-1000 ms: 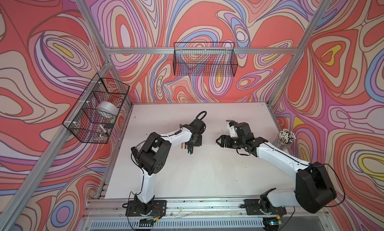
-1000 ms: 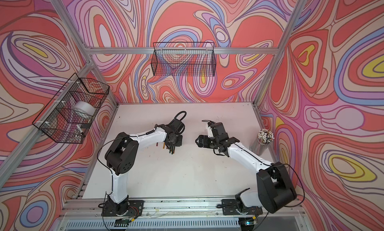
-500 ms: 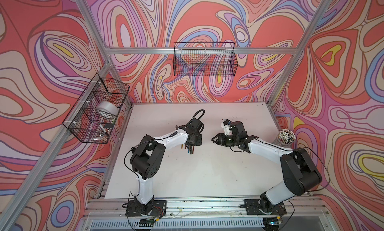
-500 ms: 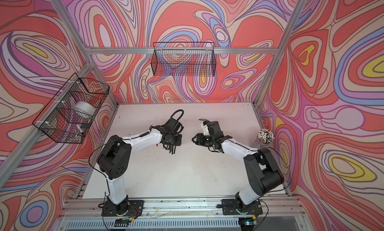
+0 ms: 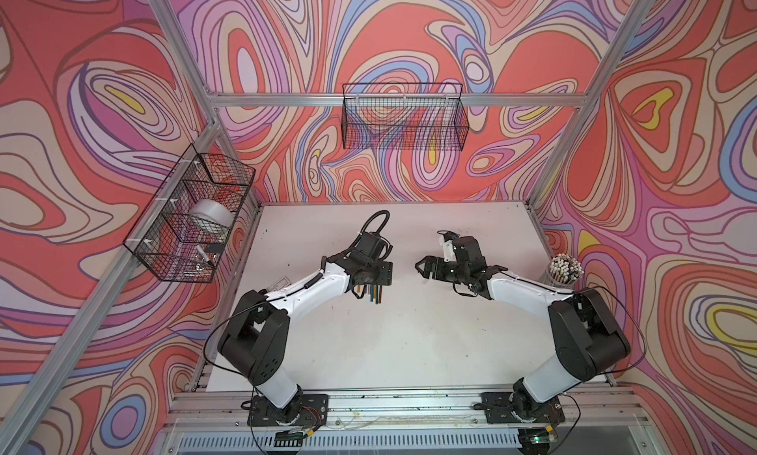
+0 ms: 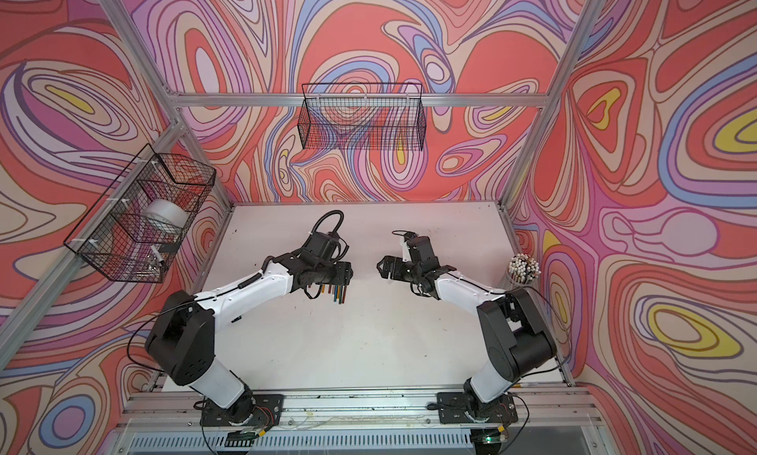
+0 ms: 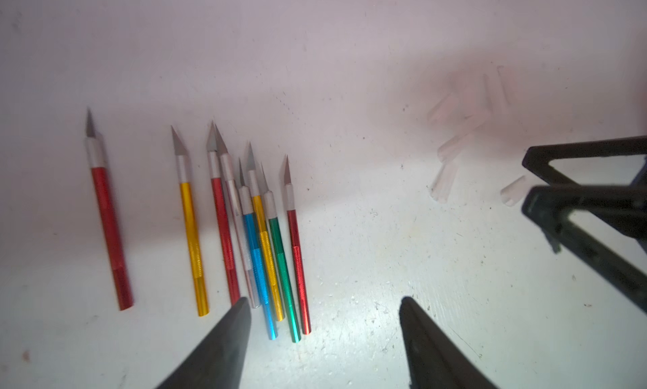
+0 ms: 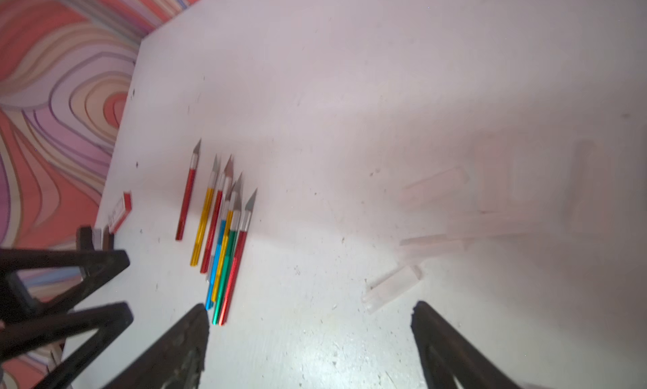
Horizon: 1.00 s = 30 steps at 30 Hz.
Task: Remove protective caps from carving knives
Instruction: Place the carving knife at the center of the board.
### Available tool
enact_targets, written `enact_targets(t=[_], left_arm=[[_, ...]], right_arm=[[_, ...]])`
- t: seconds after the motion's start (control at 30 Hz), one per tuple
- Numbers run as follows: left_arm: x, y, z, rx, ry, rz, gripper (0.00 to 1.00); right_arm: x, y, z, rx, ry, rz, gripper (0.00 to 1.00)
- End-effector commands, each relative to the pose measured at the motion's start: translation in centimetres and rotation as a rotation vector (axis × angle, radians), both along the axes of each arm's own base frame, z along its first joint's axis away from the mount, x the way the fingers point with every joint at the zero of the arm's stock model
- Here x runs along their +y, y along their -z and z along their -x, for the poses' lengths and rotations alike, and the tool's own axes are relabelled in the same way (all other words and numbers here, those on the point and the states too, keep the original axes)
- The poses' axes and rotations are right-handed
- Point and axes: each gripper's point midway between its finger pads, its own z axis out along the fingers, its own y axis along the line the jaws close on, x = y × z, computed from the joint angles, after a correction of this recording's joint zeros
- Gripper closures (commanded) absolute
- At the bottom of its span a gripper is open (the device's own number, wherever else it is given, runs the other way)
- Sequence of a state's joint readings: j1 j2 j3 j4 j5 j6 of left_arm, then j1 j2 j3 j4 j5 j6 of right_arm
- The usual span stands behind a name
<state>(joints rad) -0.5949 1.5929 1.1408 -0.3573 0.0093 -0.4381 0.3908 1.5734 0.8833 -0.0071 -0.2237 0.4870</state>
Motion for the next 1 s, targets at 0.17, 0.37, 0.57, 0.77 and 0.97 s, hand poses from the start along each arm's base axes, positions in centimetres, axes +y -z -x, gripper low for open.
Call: enact_targets(t=[0.17, 0.37, 0.57, 0.77, 0.97], left_arm=[[7.4, -4.5, -1.4, -0.225, -0.140, -0.163, 0.00], [13.2, -5.4, -1.5, -0.307, -0.240, -0.198, 0.00], [19.5, -4.4, -0.8, -0.416, -0.436, -0.263, 0.00], [23.7, -2.2, 0.4, -0.411, -0.507, -0.254, 0.00], [24.3, 0.3, 0.6, -0.537, -0.460, -0.289, 0.00]], right_arm=[[-8.4, -3.0, -2.3, -0.171, 0.237, 0.225, 0.02], [-14.2, -5.5, -2.8, -0.416, 0.453, 0.270, 0.01], [-17.6, -5.1, -2.8, -0.485, 0.514, 0.421, 0.02], [-20.5, -2.9, -2.2, -0.498, 0.554, 0.449, 0.02], [-21.7, -0.9, -1.8, -0.525, 0.553, 0.499, 0.02]])
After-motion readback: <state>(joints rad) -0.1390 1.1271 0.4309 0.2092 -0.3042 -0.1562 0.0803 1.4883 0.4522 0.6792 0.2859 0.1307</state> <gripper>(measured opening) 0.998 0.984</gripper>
